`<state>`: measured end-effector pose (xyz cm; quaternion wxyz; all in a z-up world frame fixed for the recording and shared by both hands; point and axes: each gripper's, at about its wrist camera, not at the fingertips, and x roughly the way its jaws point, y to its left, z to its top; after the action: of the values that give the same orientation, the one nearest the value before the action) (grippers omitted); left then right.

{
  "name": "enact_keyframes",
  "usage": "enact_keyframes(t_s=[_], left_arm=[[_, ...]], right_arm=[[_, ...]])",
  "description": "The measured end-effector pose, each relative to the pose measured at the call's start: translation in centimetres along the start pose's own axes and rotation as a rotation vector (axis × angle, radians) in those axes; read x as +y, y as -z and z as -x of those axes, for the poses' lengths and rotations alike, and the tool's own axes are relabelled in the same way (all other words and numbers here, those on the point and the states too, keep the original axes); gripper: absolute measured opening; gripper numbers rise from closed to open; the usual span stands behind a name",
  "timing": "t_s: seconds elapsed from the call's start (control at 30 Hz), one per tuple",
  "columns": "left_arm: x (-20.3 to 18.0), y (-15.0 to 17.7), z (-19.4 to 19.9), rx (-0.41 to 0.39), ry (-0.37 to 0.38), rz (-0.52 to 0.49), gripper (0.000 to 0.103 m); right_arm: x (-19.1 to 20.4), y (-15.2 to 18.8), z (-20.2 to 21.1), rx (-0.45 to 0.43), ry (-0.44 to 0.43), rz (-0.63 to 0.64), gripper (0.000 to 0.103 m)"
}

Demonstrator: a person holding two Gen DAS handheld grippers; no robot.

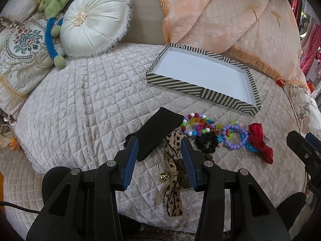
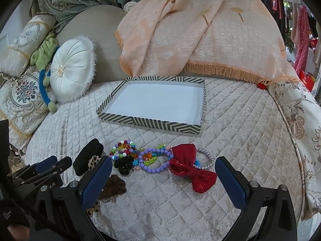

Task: Organize jewelry
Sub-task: 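Move both tools toward the black fabric item beside the tray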

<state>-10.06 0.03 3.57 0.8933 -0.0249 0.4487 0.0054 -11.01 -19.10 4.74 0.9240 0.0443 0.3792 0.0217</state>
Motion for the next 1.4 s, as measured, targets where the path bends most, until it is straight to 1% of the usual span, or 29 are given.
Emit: enact_keyframes(t_s=[0.97,1.4], left_arm=[[-0.19,-0.21,0.42,-0.005,-0.009,-0.022,0.043],[-0.58,0.02,-0.02,-0.006,-0.011,-0.044,0.043]], right_arm=[[0.09,0.01,-0.19,0.015,-0.017,0.007,0.102],[0.33,0.38,-0.69,0.026,-0.025,0.006,0.102]])
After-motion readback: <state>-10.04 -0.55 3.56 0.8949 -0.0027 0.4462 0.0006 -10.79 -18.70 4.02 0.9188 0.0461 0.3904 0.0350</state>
